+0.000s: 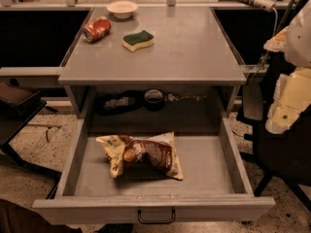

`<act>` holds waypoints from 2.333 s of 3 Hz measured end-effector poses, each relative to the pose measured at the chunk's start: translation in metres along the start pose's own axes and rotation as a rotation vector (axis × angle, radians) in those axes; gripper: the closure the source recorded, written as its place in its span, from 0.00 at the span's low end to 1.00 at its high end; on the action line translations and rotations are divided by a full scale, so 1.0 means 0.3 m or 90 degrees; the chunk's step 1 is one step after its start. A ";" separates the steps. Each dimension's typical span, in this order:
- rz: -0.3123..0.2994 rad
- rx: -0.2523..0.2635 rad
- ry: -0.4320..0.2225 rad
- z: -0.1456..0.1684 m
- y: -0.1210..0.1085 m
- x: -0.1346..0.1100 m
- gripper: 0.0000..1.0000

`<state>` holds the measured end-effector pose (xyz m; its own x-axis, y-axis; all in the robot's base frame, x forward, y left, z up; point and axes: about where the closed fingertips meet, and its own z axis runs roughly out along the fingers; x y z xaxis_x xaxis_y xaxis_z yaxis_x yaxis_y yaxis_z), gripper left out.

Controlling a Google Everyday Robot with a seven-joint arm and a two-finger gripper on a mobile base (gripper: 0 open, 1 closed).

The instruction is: Pick brown chip bag from top drawer and place on counter

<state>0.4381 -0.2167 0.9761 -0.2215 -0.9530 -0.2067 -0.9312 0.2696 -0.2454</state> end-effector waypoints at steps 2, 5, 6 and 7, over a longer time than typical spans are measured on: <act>-0.017 -0.019 -0.030 0.096 0.057 -0.086 0.00; -0.074 -0.102 -0.192 0.498 0.318 -0.557 0.00; -0.077 -0.120 -0.205 0.649 0.287 -0.618 0.00; -0.057 -0.151 -0.211 0.870 0.199 -0.665 0.00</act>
Offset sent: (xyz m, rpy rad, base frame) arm -0.0076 0.1234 -0.1028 0.1648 0.0649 0.1659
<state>0.5024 0.0256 0.7555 -0.0677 -0.8649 -0.4973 -0.9919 0.1119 -0.0596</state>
